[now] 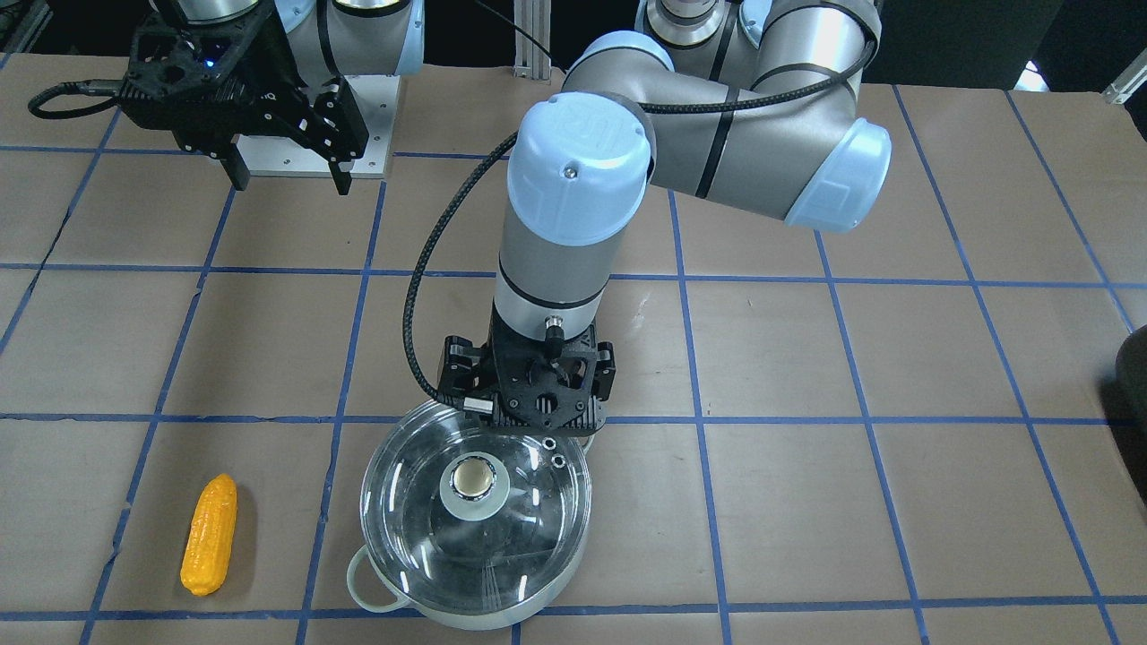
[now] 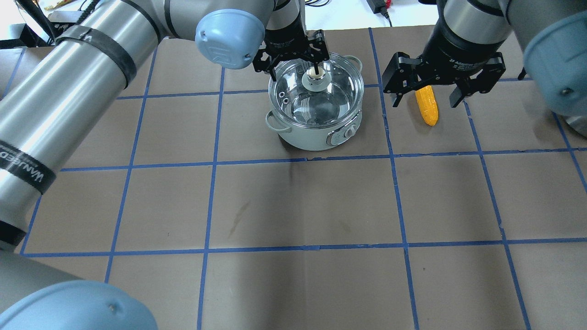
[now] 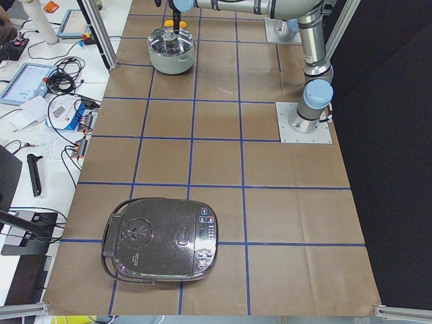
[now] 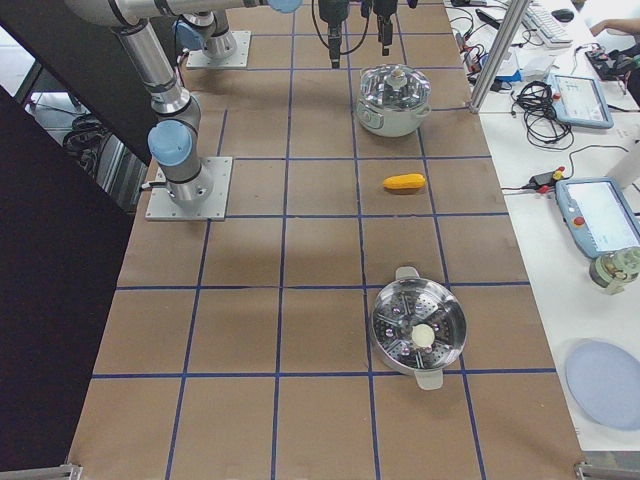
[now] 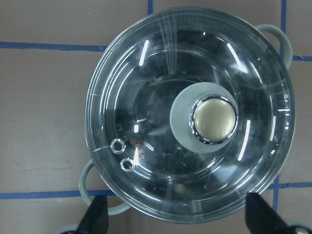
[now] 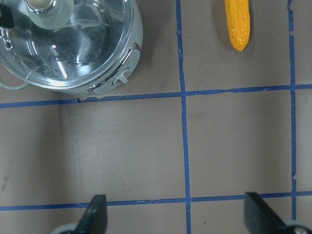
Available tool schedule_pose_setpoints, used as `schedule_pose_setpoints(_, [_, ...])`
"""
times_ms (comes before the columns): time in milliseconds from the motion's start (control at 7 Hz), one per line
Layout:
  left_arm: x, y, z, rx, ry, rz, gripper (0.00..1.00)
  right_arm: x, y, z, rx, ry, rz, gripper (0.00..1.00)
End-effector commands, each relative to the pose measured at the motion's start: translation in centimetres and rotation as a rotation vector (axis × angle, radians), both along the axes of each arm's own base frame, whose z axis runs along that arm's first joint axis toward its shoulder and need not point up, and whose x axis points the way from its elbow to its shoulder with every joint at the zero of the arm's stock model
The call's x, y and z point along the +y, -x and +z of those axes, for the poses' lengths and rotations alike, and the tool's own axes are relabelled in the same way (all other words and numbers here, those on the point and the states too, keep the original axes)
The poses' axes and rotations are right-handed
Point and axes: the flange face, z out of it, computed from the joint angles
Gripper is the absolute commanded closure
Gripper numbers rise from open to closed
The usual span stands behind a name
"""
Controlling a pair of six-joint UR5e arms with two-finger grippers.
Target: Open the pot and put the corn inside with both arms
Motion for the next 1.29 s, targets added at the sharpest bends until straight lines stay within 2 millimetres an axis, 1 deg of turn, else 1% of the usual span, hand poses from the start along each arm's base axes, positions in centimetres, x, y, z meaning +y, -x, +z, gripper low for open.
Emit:
schedule_pose_setpoints(0, [-2.3, 1.1, -1.5, 0.018, 0.026, 0.005, 0.00, 0.0, 0.0, -0.1, 0.000, -0.001, -0.001, 0.00])
schedule_pose_setpoints(286, [-2.9, 2.2, -2.6, 0.037, 0.041, 0.016, 0.00, 0.0, 0.0, -0.1, 0.000, -0.003, -0.001, 0.00])
schedule_pose_setpoints(429, [-2.9, 2.9, -3.9, 0.033, 0.033, 0.009, 0.00, 0.0, 0.0, -0.1, 0.000, -0.003, -0.001, 0.00])
schedule_pose_setpoints(571, [-2.7, 4.3, -5.1, 0.031, 0.030, -0.009, 0.00, 0.0, 0.0, -0.2, 0.000, -0.004, -0.001, 0.00])
schedule_pose_setpoints(714, [-2.7, 4.3, -5.7, 0.022, 0.029, -0.011, 0.00, 0.0, 0.0, -0.1, 0.000, -0.003, -0.001, 0.00])
schedule_pose_setpoints(857, [-2.7, 4.3, -5.8, 0.019, 0.029, -0.018, 0.00, 0.0, 0.0, -0.1, 0.000, -0.003, -0.001, 0.00])
schedule_pose_setpoints(1000, [-2.6, 4.3, -5.6, 0.018, 0.034, -0.025, 0.35, 0.0, 0.0, -0.1, 0.000, -0.003, -0.001, 0.00])
schedule_pose_setpoints(1143, [-2.7, 4.3, -5.2, 0.021, 0.041, -0.026, 0.67, 0.0, 0.0, -0.1, 0.000, -0.003, -0.001, 0.00])
